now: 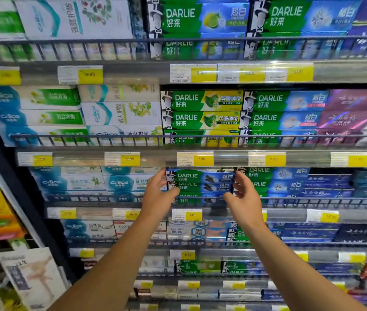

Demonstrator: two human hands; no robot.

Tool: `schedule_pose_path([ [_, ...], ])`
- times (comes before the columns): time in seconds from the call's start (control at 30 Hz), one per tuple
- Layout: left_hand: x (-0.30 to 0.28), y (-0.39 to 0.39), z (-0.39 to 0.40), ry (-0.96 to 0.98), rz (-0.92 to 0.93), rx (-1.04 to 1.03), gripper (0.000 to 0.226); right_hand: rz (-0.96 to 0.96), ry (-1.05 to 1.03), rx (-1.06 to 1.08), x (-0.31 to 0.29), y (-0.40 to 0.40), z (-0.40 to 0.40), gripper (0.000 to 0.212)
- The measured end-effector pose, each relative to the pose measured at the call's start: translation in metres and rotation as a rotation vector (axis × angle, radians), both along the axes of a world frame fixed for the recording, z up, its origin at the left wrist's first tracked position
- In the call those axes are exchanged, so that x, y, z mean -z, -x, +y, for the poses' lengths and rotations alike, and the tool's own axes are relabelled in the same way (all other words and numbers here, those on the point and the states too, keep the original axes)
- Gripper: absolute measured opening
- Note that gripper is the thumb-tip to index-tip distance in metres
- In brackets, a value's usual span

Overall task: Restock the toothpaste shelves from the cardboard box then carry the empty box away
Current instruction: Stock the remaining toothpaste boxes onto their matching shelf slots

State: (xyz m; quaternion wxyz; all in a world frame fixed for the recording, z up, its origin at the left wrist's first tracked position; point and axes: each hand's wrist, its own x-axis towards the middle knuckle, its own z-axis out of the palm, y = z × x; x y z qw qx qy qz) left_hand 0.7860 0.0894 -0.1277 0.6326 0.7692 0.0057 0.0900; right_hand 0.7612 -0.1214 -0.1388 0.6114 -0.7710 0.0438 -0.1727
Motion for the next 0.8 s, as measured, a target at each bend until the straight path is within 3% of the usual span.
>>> schedule_pose_path([
  [0.53, -0.0034, 0.0015, 0.0029, 0.049, 0.022, 0.069, 0.073, 0.012, -0.036, 0.018, -0.0042, -0.0071, 0.0041, 0.064],
  [0.8, 0.0007, 0.0021, 0.0041, 0.092, 0.027, 0.076, 0.061, 0.02, -0.109, 0.023, 0.0, -0.0052, 0.0026, 0.062],
])
